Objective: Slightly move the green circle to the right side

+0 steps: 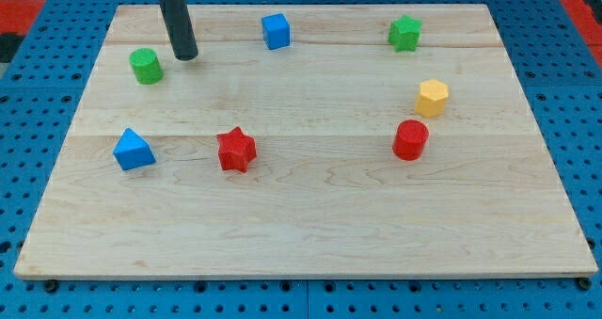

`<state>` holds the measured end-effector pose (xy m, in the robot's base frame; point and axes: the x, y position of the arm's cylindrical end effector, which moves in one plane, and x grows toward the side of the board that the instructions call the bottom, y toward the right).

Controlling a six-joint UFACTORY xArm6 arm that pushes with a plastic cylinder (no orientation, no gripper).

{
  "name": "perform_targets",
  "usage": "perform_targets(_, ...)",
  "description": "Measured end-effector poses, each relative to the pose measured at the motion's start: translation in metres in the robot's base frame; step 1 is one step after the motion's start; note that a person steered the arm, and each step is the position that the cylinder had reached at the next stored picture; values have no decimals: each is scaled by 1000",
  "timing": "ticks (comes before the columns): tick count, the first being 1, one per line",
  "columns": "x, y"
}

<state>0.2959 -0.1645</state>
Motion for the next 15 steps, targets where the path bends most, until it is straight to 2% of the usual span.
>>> perform_targets(1, -3, -29)
perform_targets(2, -3, -85)
perform_targets(3, 13, -95)
perform_targets(5, 32, -91)
perform_targets(6, 14, -92)
perform_targets(7, 14, -59)
perform_targets(8, 16, -61)
perform_targets(10, 57, -97)
perform_targets(11, 95, -107)
perform_targets(13, 103, -18)
perform_targets(15, 150, -7)
